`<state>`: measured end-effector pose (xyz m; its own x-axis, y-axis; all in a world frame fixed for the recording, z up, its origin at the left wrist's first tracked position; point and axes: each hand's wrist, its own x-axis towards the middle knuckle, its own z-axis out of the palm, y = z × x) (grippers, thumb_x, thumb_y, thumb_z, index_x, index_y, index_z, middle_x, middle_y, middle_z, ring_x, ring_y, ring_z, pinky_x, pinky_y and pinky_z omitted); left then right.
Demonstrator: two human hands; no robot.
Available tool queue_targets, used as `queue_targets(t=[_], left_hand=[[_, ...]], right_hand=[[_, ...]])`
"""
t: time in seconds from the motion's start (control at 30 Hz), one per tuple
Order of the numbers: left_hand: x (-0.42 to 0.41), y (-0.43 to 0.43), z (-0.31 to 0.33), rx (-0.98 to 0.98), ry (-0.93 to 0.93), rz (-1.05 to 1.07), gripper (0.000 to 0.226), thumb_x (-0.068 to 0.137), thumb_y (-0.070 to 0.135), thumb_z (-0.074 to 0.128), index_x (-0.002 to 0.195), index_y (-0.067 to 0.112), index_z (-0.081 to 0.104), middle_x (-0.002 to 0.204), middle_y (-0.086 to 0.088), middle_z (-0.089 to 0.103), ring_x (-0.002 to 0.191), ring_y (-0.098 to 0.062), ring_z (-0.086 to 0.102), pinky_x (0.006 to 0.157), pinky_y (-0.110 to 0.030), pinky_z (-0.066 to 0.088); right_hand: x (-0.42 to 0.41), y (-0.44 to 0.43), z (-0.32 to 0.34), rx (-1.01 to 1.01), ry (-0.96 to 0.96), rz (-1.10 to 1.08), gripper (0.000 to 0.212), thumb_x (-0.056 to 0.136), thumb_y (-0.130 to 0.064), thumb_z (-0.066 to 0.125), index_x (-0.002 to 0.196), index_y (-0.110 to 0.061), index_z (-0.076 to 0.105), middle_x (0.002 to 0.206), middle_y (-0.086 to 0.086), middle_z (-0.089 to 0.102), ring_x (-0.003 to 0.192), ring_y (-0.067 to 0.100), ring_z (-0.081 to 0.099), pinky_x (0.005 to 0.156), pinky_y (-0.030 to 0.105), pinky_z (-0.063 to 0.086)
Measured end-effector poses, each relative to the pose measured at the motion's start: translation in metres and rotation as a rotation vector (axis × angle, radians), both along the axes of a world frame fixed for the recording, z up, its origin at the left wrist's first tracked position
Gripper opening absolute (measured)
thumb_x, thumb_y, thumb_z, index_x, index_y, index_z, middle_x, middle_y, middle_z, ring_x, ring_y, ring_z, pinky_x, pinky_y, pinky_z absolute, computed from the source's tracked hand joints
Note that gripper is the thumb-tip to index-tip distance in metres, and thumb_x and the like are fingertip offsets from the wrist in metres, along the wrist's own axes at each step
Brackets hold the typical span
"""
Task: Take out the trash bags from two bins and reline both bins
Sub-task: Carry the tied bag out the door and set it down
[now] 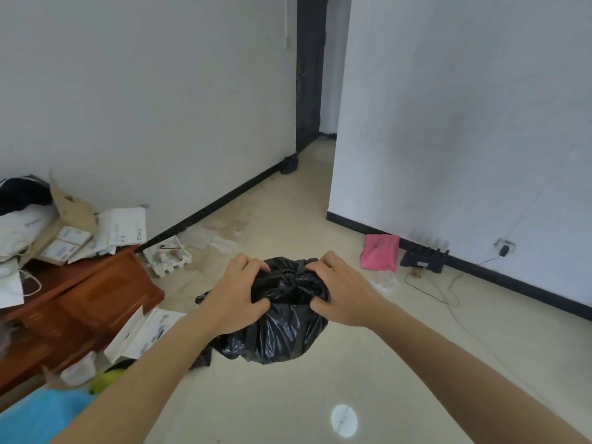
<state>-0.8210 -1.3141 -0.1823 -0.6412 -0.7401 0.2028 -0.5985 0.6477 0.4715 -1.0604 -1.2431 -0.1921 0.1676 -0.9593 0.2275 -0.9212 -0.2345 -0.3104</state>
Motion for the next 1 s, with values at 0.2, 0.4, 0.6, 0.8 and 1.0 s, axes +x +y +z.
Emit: queue_targets(t=[0.2,0.4,0.6,0.8,1.0], left_hand=[[-0.068,-0.17,-0.001,-0.041,-0.033,-0.039,0.043,0.08,0.03,0.066,0.118,0.028,0.047,0.11,0.01,0.037,0.096,0.002,0.035,0.076,-0.004,0.031],[-0.163,-0.358,-0.025,-0.002,-0.075,-0.053,0.04,0.081,0.03,0.066,0.115,0.029,0.045,0.109,0.009,0.038,0.1,-0.006,0.039,0.079,-0.011,0.033],[-0.225,-0.532,-0.006,0.055,-0.098,-0.032,0.039,0.083,0.031,0.065,0.116,0.031,0.045,0.11,0.013,0.036,0.096,-0.003,0.046,0.077,-0.012,0.039],[-0.239,-0.7,-0.01,0.041,-0.11,0.035,0.039,0.086,0.032,0.065,0.119,0.032,0.044,0.106,0.016,0.035,0.095,-0.001,0.044,0.073,-0.005,0.036],[-0.26,-0.899,-0.039,0.059,-0.049,0.017,0.042,0.084,0.033,0.066,0.122,0.029,0.048,0.112,0.012,0.038,0.105,-0.004,0.042,0.094,-0.029,0.045]], right_hand=[[-0.067,-0.165,-0.009,-0.026,-0.003,-0.043,0.051,0.083,-0.038,0.059,0.131,-0.023,0.05,0.11,-0.004,0.043,0.093,0.011,0.049,0.077,0.023,0.047],[-0.156,-0.35,-0.041,-0.009,0.003,-0.071,0.055,0.083,-0.042,0.057,0.134,-0.023,0.047,0.114,-0.003,0.044,0.098,0.013,0.049,0.085,0.03,0.05],[-0.224,-0.535,-0.023,0.031,0.001,-0.038,0.057,0.08,-0.046,0.053,0.133,-0.024,0.047,0.112,-0.003,0.043,0.098,0.015,0.048,0.083,0.029,0.046],[-0.248,-0.718,-0.014,0.025,0.094,0.073,0.054,0.086,-0.045,0.056,0.135,-0.024,0.046,0.113,0.0,0.046,0.093,0.012,0.045,0.08,0.025,0.043],[-0.272,-0.914,-0.035,0.045,0.155,0.076,0.055,0.086,-0.047,0.055,0.135,-0.025,0.044,0.115,-0.001,0.045,0.099,0.016,0.049,0.084,0.032,0.049]])
